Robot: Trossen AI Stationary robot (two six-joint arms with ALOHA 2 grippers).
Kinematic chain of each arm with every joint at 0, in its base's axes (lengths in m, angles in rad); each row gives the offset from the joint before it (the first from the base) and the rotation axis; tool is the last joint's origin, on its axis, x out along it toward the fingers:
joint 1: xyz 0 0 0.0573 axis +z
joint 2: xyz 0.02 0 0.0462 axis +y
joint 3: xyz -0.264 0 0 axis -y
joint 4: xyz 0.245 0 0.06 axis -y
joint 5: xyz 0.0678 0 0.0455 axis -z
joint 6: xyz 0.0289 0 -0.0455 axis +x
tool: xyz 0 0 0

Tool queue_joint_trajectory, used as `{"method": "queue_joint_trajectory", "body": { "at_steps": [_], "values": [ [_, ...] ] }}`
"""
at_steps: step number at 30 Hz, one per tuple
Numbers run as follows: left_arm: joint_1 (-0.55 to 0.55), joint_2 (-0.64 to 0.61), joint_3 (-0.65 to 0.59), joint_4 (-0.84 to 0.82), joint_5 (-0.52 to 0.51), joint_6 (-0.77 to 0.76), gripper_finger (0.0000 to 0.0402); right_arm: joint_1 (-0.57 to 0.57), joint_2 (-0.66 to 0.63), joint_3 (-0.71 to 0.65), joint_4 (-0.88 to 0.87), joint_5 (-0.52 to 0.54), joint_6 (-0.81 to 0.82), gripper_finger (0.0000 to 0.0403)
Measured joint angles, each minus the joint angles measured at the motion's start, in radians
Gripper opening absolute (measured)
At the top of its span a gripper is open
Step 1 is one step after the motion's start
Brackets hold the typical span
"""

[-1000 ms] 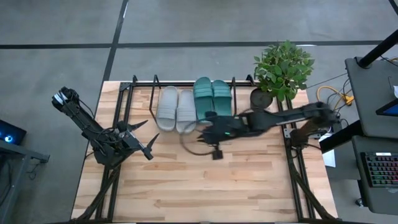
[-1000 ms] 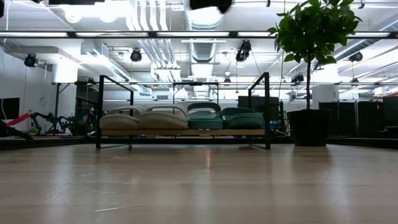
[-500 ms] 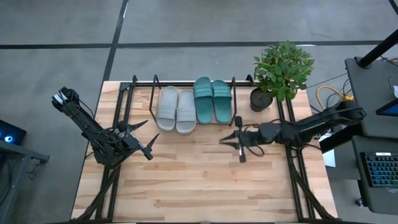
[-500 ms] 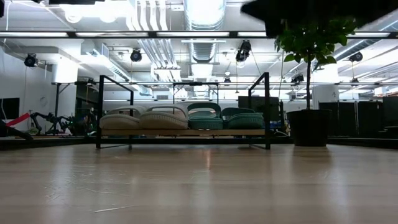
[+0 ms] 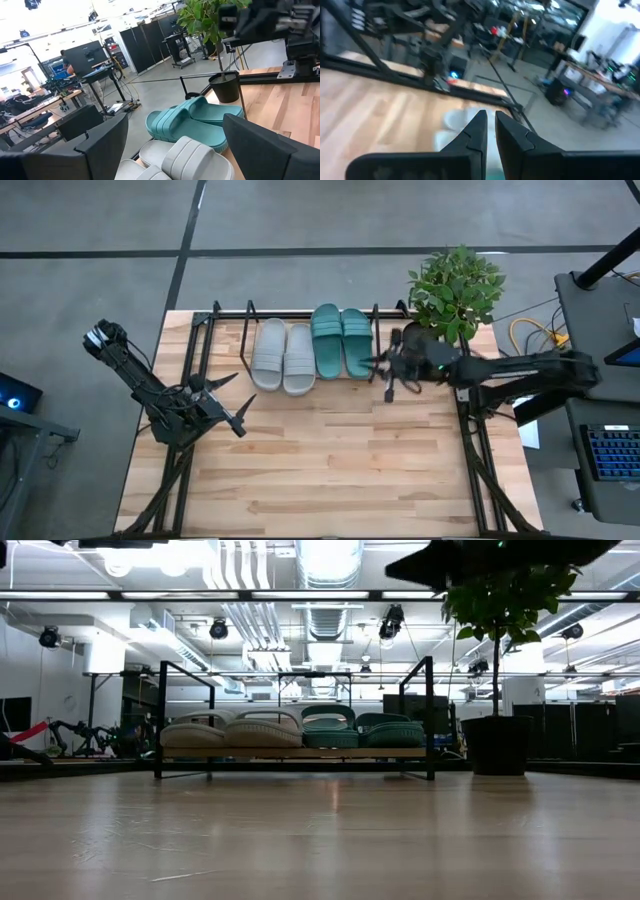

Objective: Pick and place slides into the shelf
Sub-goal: Return to Home Position

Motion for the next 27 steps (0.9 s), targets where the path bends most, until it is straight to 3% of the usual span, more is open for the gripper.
{"method": "queue_joint_trajectory", "body": {
  "at_steps": [8,14,27],
  "values": [
    [0.0,0.0,-0.001,0.001,0.0,0.0,0.0309,0.015,-0.29,0.099,-0.451,-0.006,0.109,0.0028],
    [0.0,0.002,-0.001,0.002,0.0,-0.001,0.0309,0.079,-0.499,0.078,-0.632,0.002,0.184,0.0028],
    [0.0,0.002,-0.002,0.008,0.0,-0.003,0.0309,0.092,-0.823,-0.164,-0.687,-0.009,0.309,0.0028]
  ]
}}
